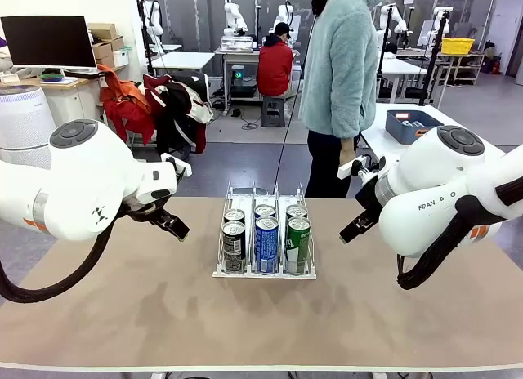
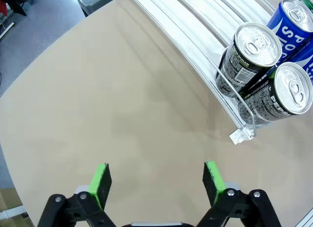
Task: Fill the beverage cans into the dispenser.
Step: Pick up the Ionic drink handed by the human.
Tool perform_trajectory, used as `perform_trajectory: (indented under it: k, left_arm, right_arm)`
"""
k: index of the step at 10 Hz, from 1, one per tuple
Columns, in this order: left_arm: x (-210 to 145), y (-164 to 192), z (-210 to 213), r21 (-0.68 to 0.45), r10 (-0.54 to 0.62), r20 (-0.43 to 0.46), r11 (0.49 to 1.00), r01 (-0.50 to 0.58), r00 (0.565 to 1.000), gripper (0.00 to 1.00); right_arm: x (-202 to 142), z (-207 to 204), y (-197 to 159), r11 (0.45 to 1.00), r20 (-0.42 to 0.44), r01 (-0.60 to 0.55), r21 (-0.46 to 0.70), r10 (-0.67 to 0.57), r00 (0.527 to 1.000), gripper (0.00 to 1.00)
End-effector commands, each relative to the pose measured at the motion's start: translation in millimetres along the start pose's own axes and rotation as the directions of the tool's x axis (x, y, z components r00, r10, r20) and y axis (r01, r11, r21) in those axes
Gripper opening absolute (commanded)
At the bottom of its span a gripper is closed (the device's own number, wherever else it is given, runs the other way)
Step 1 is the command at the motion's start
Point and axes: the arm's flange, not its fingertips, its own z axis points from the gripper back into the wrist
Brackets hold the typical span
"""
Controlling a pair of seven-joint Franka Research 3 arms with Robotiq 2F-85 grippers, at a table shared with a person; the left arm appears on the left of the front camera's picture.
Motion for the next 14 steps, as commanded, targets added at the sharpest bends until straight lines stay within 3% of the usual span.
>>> perform_trajectory:
  k: [1, 2, 4, 5, 6, 7, 9, 10, 11, 13, 14]
  left_arm:
    - [0, 0, 0, 0.000, 0.000, 0.000, 1.000, 0.000, 1.000, 1.00]
    - [10, 5, 22, -0.079, -0.047, 0.028, 0.996, 0.049, 0.999, 1.00]
    - [16, 36, 75, -0.257, -0.115, 0.038, 0.959, 0.121, 0.993, 1.00]
    - [18, 50, 96, -0.335, -0.133, 0.055, 0.931, 0.144, 0.990, 1.00]
    - [19, 64, 126, -0.454, -0.169, 0.078, 0.871, 0.186, 0.983, 1.00]
    - [24, 73, 150, -0.472, -0.212, 0.116, 0.848, 0.241, 0.971, 1.00]
    - [36, 89, 196, -0.352, -0.275, 0.131, 0.885, 0.304, 0.953, 1.00]
    - [43, 95, 215, -0.276, -0.282, 0.096, 0.914, 0.298, 0.954, 1.00]
    - [48, 95, 228, -0.225, -0.303, 0.084, 0.922, 0.314, 0.949, 1.00]
    - [49, 86, 222, -0.213, -0.333, 0.079, 0.915, 0.342, 0.940, 1.00]
    - [52, 96, 240, -0.248, -0.315, 0.113, 0.909, 0.334, 0.942, 1.00]
  right_arm:
    - [0, 0, 0, 1.000, 0.000, 0.000, 0.000, 0.000, 1.000, 1.00]
    - [6, 40, 10, 0.996, 0.057, -0.027, 0.088, 0.022, 0.998, 1.00]
    - [26, 91, 6, 0.988, 0.153, -0.101, 0.115, 0.083, 0.985, 1.00]
    - [37, 112, 0, 0.981, 0.178, -0.132, 0.142, 0.106, 0.978, 1.00]
    - [49, 137, -2, 0.972, 0.172, -0.142, 0.188, 0.110, 0.979, 1.00]
    - [63, 162, -12, 0.957, 0.149, -0.140, 0.256, 0.104, 0.983, 1.00]
    - [86, 212, -30, 0.942, 0.094, -0.157, 0.296, 0.135, 0.986, 1.00]
    - [95, 237, -43, 0.943, 0.042, -0.158, 0.292, 0.152, 0.987, 1.00]
    - [102, 256, -59, 0.950, 0.024, -0.087, 0.301, 0.084, 0.996, 1.00]
    - [99, 259, -70, 0.967, 0.056, -0.043, 0.250, 0.030, 0.998, 1.00]
    - [94, 268, -61, 0.952, 0.046, -0.097, 0.290, 0.087, 0.995, 1.00]
